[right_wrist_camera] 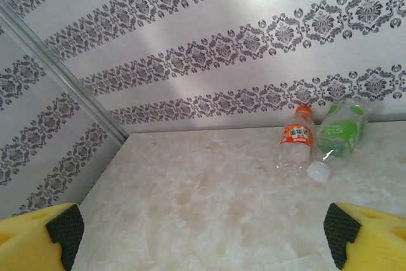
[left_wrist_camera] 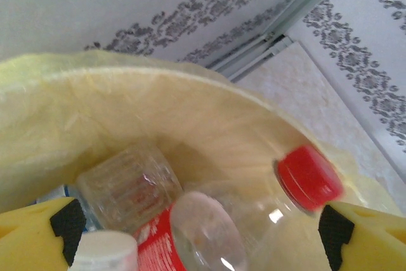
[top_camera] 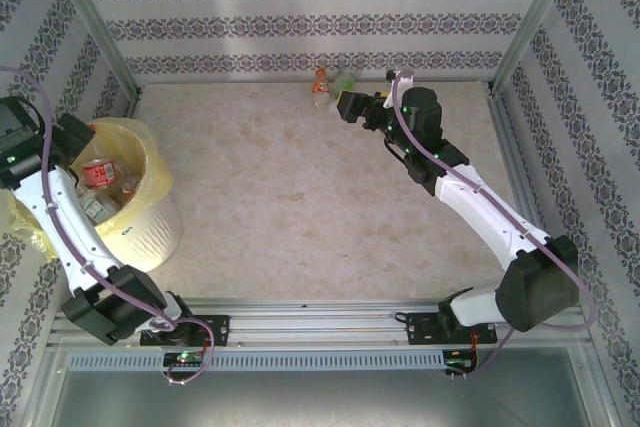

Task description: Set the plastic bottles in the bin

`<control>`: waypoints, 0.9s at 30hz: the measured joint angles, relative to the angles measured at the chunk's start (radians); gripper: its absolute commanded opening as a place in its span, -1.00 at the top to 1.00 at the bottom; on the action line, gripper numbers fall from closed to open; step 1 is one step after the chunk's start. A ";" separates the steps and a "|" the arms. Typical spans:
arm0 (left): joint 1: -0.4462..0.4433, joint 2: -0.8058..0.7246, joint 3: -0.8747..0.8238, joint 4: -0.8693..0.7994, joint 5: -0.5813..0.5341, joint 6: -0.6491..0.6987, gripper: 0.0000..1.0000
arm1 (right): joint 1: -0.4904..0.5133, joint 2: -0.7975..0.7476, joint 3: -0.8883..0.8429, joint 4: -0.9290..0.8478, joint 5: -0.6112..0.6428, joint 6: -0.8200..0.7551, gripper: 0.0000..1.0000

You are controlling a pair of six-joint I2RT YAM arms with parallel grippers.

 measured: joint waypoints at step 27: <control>-0.957 0.031 -0.139 0.423 -0.174 -0.129 -1.00 | -0.185 0.325 0.236 -0.083 -0.082 0.170 -0.96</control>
